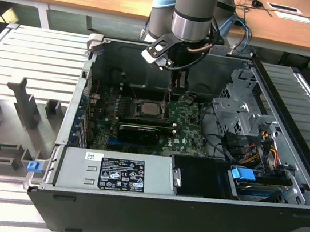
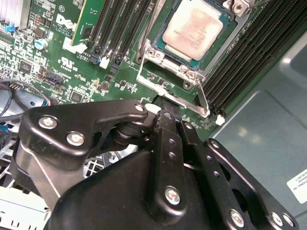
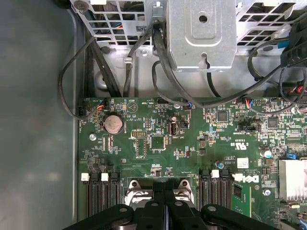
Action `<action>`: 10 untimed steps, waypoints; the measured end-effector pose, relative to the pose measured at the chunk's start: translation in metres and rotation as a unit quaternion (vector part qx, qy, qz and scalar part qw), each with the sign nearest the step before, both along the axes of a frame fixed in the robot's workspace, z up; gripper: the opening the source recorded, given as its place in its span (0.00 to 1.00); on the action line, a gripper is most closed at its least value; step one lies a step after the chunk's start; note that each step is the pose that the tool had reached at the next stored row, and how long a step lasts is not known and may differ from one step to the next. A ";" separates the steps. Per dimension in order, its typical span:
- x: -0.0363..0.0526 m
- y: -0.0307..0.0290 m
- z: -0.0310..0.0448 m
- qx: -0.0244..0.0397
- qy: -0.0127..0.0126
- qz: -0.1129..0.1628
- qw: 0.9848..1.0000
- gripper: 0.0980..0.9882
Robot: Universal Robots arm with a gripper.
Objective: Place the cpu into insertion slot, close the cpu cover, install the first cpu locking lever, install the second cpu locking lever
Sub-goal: 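Close the cpu cover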
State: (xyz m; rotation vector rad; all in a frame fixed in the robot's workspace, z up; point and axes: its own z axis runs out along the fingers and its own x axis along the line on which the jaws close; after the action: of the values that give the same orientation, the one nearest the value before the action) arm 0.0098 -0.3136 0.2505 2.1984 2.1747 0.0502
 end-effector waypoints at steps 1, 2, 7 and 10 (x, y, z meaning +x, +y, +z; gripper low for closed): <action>-0.0004 0.0000 0.0000 0.000 0.000 0.000 1.000 0.01; -0.0011 0.0000 0.0000 0.000 0.000 0.000 1.000 0.01; -0.0042 0.0000 0.0000 0.000 0.000 0.000 1.000 0.01; -0.0053 0.0000 0.0000 0.000 0.000 0.000 1.000 0.01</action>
State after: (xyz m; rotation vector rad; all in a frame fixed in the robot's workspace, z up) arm 0.0045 -0.3136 0.2505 2.1983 2.1749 0.0502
